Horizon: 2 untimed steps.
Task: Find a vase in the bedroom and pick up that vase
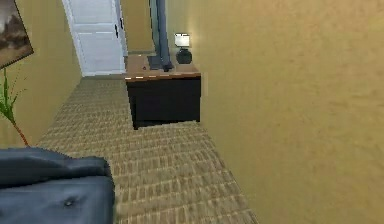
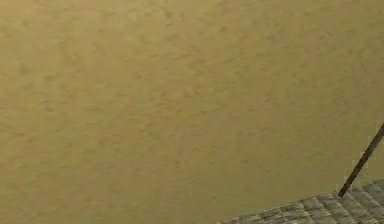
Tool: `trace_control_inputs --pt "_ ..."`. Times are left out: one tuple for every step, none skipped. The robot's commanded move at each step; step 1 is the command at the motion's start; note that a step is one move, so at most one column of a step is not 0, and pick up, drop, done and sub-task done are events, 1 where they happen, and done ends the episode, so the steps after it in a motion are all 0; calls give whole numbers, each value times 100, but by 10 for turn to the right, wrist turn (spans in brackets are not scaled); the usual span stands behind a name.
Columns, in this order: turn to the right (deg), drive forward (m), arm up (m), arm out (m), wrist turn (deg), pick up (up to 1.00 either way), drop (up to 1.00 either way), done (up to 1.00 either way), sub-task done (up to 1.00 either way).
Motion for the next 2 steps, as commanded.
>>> trace_control_inputs --pt "0 15 0 0 0 0 0 0 0" --pt "-120 0 0 0 0 0 0 0 0"
